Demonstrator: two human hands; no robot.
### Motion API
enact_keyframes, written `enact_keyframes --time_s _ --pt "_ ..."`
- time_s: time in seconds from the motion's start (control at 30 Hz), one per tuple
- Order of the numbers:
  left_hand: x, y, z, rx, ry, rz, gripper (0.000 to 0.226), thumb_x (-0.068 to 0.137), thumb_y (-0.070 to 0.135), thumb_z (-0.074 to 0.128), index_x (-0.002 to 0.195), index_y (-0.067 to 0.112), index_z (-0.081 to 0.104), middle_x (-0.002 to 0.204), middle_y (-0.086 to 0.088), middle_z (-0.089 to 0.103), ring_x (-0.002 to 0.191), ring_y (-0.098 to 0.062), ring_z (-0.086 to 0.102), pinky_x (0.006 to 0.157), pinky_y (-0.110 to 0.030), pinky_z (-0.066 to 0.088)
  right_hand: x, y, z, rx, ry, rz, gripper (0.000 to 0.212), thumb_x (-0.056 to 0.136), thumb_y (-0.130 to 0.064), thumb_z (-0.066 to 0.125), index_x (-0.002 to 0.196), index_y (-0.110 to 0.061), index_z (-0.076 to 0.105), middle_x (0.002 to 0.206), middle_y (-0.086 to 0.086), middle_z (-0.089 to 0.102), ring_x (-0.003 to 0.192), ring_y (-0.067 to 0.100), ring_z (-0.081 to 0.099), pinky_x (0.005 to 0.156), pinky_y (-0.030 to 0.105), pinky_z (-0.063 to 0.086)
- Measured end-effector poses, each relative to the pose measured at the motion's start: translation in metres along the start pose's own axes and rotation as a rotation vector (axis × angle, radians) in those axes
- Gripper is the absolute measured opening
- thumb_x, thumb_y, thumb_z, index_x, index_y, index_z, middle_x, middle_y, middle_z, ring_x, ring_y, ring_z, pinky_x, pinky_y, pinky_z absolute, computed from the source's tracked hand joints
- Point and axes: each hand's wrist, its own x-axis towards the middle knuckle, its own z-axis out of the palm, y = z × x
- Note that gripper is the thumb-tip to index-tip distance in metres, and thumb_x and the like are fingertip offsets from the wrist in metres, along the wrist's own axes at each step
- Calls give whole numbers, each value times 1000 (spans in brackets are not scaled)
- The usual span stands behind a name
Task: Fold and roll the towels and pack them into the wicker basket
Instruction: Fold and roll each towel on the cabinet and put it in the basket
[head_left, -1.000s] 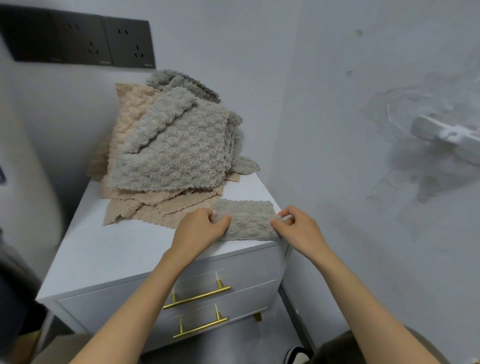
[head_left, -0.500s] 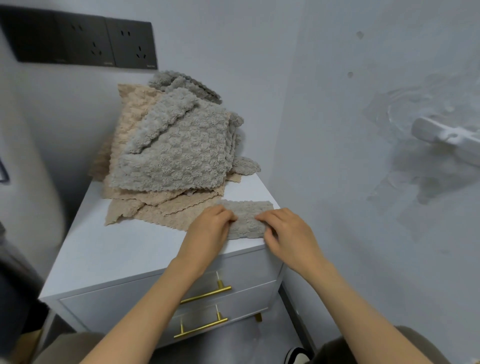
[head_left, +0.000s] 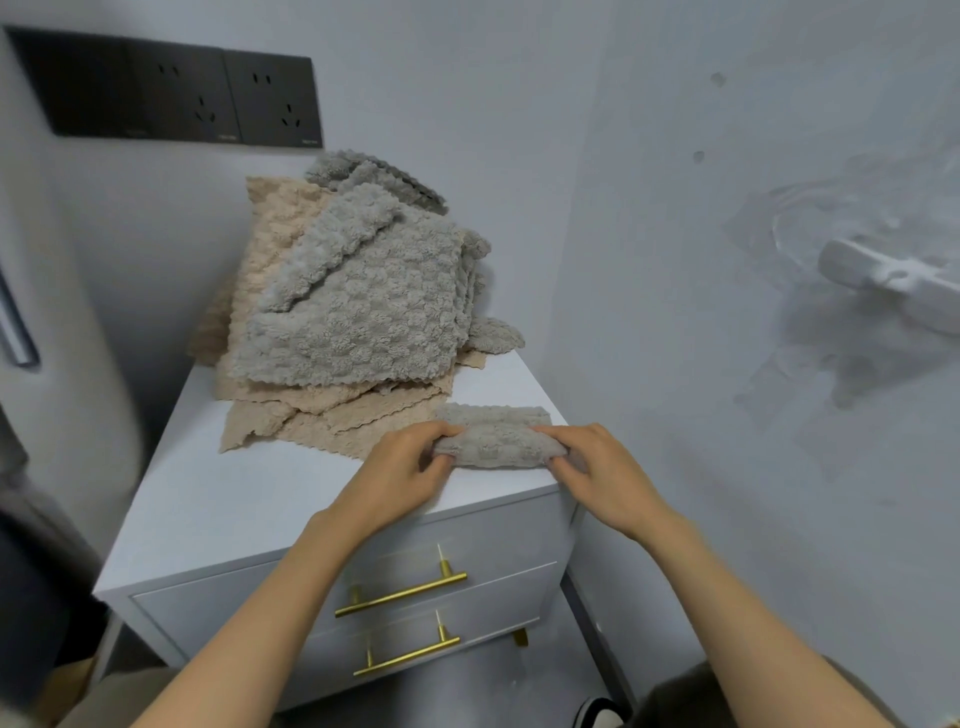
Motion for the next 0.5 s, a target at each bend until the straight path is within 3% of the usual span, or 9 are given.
enact_keyframes --time_s 0.1,0.23,0.33,0.37,0.47,0.5 --pt "3 2 -1 -89 -6 -71 22 94 17 54 114 23 62 83 14 63 73 8 54 63 -7 36 2 1 0 163 -29 114 31 92 -32 51 122 -37 59 106 -6 64 102 10 48 84 25 38" --pt "7 6 -2 -95 -23 -143 16 99 23 45 89 26 56 71 12 54 64 -4 48 54 -15 30 7 -5 -3 308 19 220 16 92 -38 56 87 -27 67 74 -6 65 74 9 54 68 27 39" --pt "11 5 -1 -68 -14 -201 24 99 28 46 76 25 50 62 8 47 59 -9 44 53 -22 28 9 -7 -6 307 12 321 32 89 -40 61 63 -23 55 49 -14 48 54 2 43 60 26 33" --pt "12 5 0 -55 -1 -226 24 98 30 47 77 20 54 61 5 49 59 -11 45 53 -24 30 11 -5 -5 304 16 357 32 87 -42 63 63 -23 56 52 -14 50 57 3 45 61 26 34" --pt "15 5 4 19 46 -293 31 95 35 50 83 8 59 68 -7 60 66 -22 54 57 -30 36 19 -4 -3 288 4 459 25 81 -48 65 76 -23 67 84 -7 66 87 12 58 75 28 42" --pt "16 5 5 47 61 -304 31 95 35 50 82 8 59 69 -8 60 68 -24 54 58 -31 36 22 -5 -3 274 -7 482 26 80 -47 64 73 -22 66 85 -5 67 89 15 59 77 30 42"
